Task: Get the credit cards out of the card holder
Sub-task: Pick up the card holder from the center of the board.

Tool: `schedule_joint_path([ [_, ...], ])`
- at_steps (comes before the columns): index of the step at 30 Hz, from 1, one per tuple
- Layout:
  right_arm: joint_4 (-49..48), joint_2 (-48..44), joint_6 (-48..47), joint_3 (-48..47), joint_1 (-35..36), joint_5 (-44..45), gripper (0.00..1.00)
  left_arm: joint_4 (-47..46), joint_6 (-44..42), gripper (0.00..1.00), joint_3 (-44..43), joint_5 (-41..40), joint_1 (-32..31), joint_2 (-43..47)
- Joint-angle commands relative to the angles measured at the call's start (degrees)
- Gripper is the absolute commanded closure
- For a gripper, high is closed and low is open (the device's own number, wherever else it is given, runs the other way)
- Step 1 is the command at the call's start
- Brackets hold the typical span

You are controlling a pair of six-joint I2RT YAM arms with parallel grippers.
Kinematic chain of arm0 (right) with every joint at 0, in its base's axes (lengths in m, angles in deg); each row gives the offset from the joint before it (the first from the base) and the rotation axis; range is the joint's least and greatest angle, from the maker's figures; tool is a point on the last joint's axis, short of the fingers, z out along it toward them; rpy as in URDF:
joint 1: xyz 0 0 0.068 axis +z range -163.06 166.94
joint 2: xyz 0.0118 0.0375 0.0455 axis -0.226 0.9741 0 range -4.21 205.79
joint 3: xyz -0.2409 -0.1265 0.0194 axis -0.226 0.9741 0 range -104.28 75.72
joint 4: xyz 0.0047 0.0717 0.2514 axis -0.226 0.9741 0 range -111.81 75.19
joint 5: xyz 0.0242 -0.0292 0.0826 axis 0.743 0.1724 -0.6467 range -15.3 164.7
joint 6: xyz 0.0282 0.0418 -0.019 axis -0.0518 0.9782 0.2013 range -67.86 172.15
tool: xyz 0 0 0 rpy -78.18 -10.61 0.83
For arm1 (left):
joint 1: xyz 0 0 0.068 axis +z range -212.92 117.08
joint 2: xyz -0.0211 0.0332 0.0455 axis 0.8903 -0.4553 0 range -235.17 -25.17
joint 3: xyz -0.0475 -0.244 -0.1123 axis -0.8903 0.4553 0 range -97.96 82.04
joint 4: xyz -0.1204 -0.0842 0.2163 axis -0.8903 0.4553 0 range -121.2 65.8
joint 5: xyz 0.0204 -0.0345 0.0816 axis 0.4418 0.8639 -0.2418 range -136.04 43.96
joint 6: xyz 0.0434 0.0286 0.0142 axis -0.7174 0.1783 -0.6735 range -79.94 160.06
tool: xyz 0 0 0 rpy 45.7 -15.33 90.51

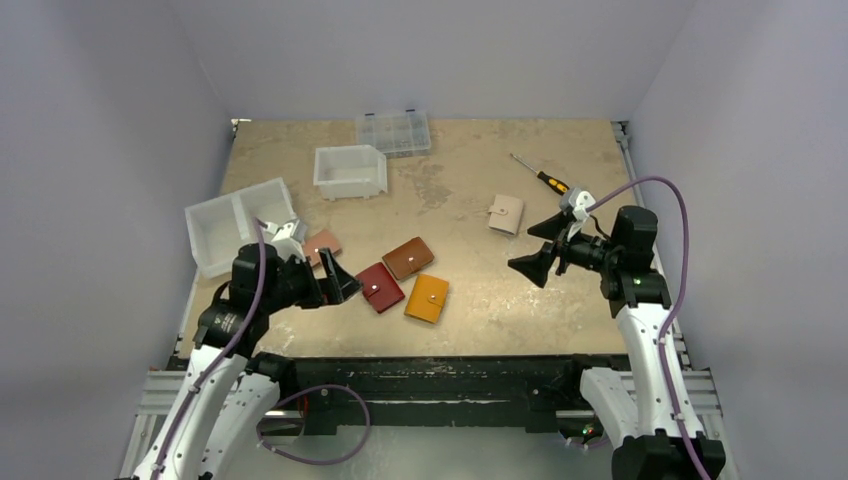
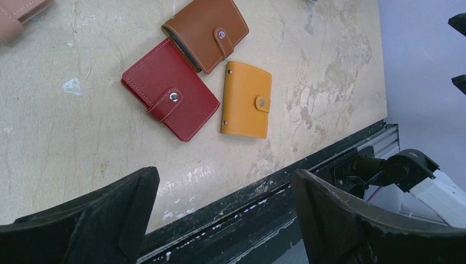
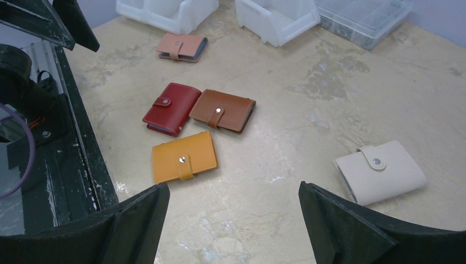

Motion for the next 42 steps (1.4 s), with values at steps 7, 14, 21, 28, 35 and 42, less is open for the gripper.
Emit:
schedule_joint_path([
  [7,-2.0,0.8,0.8,0.2,0.3,1.2,0.01,-12.4,-1.9,0.01,-9.1,-9.2,-13.7,-17.3],
  [14,-1.9,0.0,0.7,0.4,0.2,2.7,0.01,-11.3,-2.2,0.01,-20.5,-34.5,-38.0,-38.6],
  [21,-1.8,-0.4,0.6,0.2,0.3,2.9,0.01,-19.1,9.0,0.06,-9.7,-38.7,-37.9,-32.3],
  [28,-1.5,0.2,0.4,0.2,0.5,3.4,0.01,-32.6,19.4,0.18,2.4,-31.4,-39.3,-29.9],
  [35,-1.4,0.3,0.4,0.2,0.5,3.7,0.01,-27.8,11.2,0.21,-5.7,-34.3,-40.9,-39.7],
  [42,-1.3,0.2,0.4,0.2,0.6,3.8,0.01,-27.5,4.7,0.3,-11.1,-34.2,-40.9,-49.3],
])
